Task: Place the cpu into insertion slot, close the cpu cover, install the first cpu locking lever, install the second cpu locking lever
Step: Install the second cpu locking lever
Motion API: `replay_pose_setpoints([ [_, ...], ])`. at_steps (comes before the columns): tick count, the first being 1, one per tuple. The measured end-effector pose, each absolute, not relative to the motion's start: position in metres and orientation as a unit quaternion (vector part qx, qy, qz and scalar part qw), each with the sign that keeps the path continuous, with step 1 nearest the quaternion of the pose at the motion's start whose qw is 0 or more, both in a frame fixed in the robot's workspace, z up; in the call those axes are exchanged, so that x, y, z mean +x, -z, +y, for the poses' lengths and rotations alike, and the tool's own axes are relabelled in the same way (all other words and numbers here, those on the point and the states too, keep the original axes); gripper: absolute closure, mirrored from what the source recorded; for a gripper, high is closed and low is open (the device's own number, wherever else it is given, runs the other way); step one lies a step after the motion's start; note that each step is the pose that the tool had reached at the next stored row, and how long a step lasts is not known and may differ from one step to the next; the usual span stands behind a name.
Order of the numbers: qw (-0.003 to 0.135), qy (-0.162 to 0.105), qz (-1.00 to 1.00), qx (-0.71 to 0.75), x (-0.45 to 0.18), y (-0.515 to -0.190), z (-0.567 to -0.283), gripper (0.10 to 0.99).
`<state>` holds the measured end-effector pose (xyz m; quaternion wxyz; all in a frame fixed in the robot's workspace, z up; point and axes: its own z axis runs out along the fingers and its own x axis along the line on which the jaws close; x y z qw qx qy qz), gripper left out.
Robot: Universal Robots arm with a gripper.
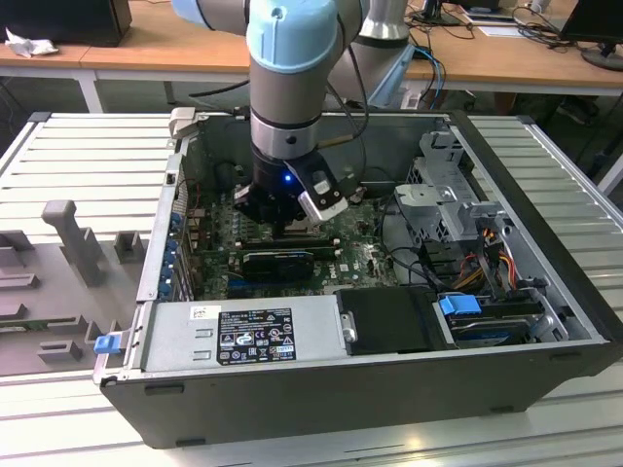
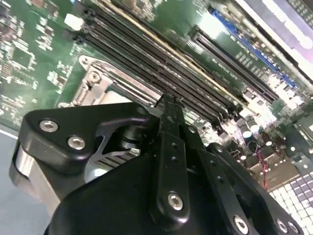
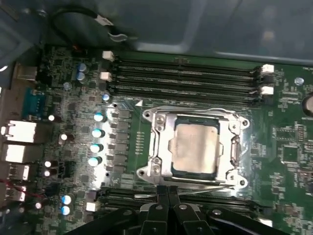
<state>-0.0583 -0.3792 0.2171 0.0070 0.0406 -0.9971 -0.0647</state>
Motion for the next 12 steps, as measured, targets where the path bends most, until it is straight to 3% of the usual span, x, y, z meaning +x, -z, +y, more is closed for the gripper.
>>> replay_pose_setpoints([
  [12, 0.005, 0.113, -0.993, 0.043, -0.07, -0.208, -0.4, 0.98],
])
